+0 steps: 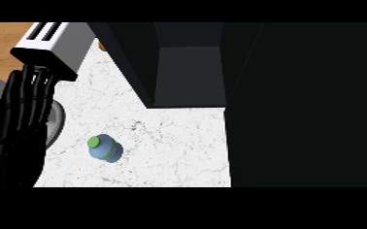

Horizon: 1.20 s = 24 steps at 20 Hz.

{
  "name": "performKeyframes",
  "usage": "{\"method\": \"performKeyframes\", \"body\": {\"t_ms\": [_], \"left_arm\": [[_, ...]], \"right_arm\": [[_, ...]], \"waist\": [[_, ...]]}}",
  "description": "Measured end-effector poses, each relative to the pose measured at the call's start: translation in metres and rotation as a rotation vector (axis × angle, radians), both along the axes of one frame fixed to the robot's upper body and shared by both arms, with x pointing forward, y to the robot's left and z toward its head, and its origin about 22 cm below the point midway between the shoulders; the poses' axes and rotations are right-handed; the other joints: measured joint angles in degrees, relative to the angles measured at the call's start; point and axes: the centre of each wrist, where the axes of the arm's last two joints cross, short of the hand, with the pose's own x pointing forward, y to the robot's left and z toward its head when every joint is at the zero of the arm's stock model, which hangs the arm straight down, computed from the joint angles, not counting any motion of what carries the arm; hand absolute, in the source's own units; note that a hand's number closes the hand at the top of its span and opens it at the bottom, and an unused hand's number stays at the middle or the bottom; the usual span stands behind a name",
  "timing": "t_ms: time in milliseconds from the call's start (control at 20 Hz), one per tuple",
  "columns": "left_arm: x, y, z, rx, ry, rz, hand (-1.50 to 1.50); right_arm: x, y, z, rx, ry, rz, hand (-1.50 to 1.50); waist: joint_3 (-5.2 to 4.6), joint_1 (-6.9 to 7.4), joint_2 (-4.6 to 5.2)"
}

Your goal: Pick up the bottled water, place it into the cabinet and close the cabinet

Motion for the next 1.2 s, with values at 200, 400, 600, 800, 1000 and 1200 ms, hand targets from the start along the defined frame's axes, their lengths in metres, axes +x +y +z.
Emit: {"method": "performKeyframes", "body": {"t_ms": [200, 400, 600, 800, 1000, 1200], "left_arm": [[-0.005, -0.019, 0.006, 0.049, -0.009, -0.048, -1.50], [-0.017, -0.039, -0.007, -0.015, 0.126, -0.069, -1.50], [-0.033, -0.049, -0.017, -0.144, 0.303, -0.046, -1.50], [-0.054, -0.058, -0.022, -0.194, 0.383, -0.032, -1.50], [-0.073, -0.062, -0.022, -0.208, 0.411, -0.026, -1.50], [-0.091, -0.061, -0.020, -0.216, 0.423, -0.025, -1.50]], "right_arm": [[-0.013, -0.007, -0.001, -0.015, -0.010, 0.011, -1.50], [-0.024, -0.003, -0.014, 0.064, 0.087, 0.074, -1.50], [-0.039, 0.003, -0.028, 0.202, 0.240, 0.155, -1.50], [-0.057, 0.002, -0.028, 0.260, 0.296, 0.194, -1.50], [-0.068, -0.001, -0.025, 0.283, 0.320, 0.211, -1.50], [-0.076, -0.001, -0.026, 0.300, 0.325, 0.214, -1.50]], "waist": [[-0.59, 0.21, 0.11], [-0.78, 0.43, 0.39], [-0.85, 0.45, 0.17], [-0.94, 0.53, 0.11], [-0.96, 0.62, 0.11], [-0.97, 0.70, 0.10]]}}
